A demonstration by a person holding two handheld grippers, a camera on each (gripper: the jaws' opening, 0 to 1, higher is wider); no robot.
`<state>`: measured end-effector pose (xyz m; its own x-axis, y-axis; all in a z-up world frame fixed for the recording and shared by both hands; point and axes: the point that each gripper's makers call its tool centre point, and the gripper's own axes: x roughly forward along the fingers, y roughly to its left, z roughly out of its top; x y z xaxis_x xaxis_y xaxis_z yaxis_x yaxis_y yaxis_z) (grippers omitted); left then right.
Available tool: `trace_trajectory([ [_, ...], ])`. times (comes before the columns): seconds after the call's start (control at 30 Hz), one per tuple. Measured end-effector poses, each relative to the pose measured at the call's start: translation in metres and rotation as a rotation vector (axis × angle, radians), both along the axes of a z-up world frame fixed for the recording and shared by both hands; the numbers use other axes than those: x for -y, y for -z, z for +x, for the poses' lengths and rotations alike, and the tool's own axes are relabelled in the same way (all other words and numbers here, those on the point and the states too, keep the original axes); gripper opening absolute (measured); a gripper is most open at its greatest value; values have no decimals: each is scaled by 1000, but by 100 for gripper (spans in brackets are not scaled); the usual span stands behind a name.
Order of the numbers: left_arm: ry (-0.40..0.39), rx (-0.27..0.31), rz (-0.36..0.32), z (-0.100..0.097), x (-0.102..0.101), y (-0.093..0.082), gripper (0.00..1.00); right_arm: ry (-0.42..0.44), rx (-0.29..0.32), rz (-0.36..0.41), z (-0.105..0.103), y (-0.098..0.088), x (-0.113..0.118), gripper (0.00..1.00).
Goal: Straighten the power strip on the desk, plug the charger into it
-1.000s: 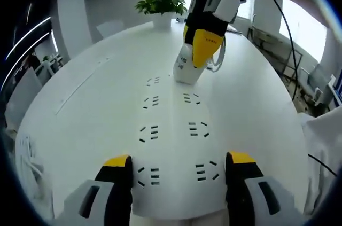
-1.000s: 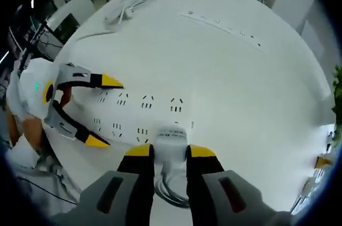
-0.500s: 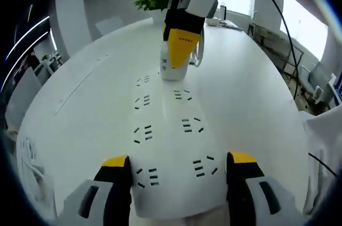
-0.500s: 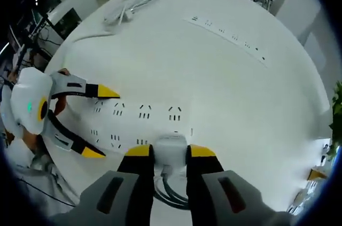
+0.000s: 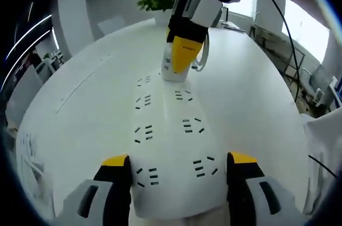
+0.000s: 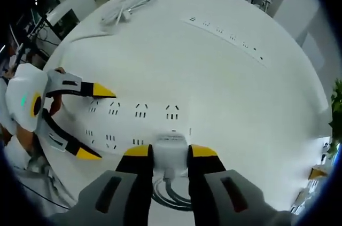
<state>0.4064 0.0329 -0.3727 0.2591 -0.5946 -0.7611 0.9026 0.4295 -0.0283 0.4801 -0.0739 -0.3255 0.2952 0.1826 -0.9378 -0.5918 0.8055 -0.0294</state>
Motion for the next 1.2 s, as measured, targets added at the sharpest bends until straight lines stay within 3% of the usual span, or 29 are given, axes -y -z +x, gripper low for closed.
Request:
trace_trajectory([
  [0.23, -4, -16, 21, 0, 1, 1, 73, -32, 50, 124, -11, 1, -5, 25],
  [0.37, -9, -13, -9, 0, 0, 1, 74, -153, 96, 146, -14, -3, -10, 27],
  [0.43, -12, -13, -21, 1, 1, 1, 74, -171, 117, 165, -17, -8, -11, 27],
  [0.6, -22, -10, 3, 1, 3, 2, 75, -288, 186, 256, -24, -30, -23, 30],
  [0.67, -20, -10, 4, 1, 3, 2, 75, -522, 265, 182, -25, -37, -22, 21],
  [0.77, -19, -7, -2, 1, 3, 2, 75, -793, 386, 4, -19, -38, -12, 28],
  [0.83, -19, -6, -6, 1, 3, 2, 75, -862, 386, -9, -24, -35, -12, 35],
  [0.93, -17, -7, -3, 2, 3, 2, 75, -955, 353, -32, -30, -32, -13, 32],
  [1.03, -6, -7, -5, 2, 4, 2, 75, -1007, 310, -84, -27, -24, -10, 35],
  [1.2, -1, -6, -9, 2, 5, 2, 76, -1119, 296, -156, -19, -9, -12, 33],
])
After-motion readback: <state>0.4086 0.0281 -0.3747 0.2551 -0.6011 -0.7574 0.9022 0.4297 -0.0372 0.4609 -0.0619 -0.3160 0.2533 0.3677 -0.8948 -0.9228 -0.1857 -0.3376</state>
